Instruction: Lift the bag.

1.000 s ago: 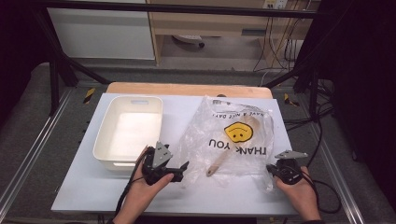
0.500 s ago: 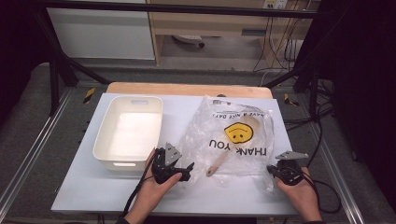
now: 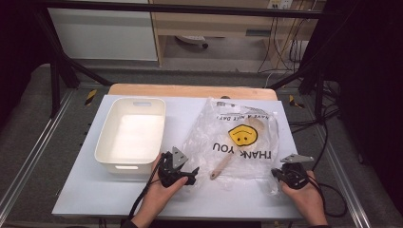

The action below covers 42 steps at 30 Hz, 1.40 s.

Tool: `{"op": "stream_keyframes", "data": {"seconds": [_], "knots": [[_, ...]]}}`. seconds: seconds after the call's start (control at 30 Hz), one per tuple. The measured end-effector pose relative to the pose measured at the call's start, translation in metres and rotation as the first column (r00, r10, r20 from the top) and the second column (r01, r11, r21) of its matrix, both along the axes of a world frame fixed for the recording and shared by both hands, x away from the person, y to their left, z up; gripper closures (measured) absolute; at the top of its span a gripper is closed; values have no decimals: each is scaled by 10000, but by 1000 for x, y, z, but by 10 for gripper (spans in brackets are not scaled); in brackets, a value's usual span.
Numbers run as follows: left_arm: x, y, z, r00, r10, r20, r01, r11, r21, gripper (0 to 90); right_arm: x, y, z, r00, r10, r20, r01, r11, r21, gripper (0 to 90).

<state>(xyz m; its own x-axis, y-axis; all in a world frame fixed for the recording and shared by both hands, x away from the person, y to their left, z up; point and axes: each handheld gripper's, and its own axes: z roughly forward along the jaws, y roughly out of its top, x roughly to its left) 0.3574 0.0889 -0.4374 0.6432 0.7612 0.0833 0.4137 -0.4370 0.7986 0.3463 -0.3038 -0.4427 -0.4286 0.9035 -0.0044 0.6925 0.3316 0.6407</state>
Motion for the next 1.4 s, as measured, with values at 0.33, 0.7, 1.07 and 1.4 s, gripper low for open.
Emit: {"op": "stream_keyframes", "data": {"seconds": [0.33, 0.7, 1.07, 1.4], "knots": [[6, 1, -17, 9937, -113, -1118, 76, 9994, -335, 143, 0, 1, -1, 10000, 28, -19, -28, 10000, 22, 900], [2, 0, -22, 9932, -433, -1085, 397, 9986, -346, 554, -1, 2, -1, 9999, 117, -5, -117, 9999, 55, 900], [1, 1, -18, 9823, -1181, -1453, 1073, 9910, -798, 898, -4, 12, 7, 9983, 588, 42, -589, 9976, 350, 900], [-1, 3, -7, 9801, -1426, -1378, 1335, 9884, -730, 900, -4, 20, 13, 9955, 925, 198, -932, 9950, 364, 900]]}}
